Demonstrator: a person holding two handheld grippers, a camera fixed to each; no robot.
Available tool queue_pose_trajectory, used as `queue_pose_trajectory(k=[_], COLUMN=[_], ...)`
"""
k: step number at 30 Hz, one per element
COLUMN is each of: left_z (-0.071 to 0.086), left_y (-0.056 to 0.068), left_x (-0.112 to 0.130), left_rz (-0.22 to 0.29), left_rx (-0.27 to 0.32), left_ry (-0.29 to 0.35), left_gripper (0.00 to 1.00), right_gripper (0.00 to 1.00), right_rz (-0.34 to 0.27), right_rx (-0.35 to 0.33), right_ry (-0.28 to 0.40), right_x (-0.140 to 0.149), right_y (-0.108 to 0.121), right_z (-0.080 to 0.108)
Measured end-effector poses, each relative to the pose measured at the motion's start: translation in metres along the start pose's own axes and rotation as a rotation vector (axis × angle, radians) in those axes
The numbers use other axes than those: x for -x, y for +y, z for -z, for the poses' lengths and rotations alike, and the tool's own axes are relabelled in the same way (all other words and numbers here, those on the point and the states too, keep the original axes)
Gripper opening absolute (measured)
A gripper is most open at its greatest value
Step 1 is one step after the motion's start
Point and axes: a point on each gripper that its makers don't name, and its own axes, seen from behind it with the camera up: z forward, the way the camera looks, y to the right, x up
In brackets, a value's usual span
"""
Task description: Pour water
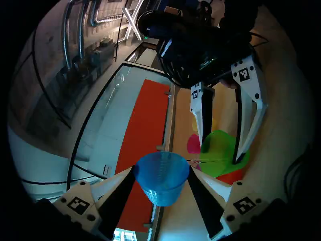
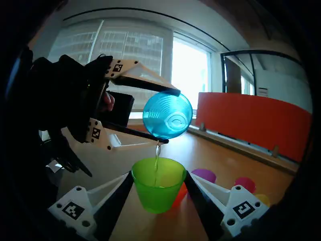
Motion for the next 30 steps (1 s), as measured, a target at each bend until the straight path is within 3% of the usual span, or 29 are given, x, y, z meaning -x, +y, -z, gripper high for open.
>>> queue_pose_trajectory(k=[30], left_z=[-0.0002], left_y=[-0.0028], left_x=[-0.0013], left_rz=[-0.046], left_rx=[-0.006], left_ry=[0.001], left_gripper=[0.88], right_gripper=[0.94], right_rz=[0.0], right_rx=[0.003], right_ry=[0.0], right_x=[0.0003], right_y=[0.0011], right_z=[0.0008])
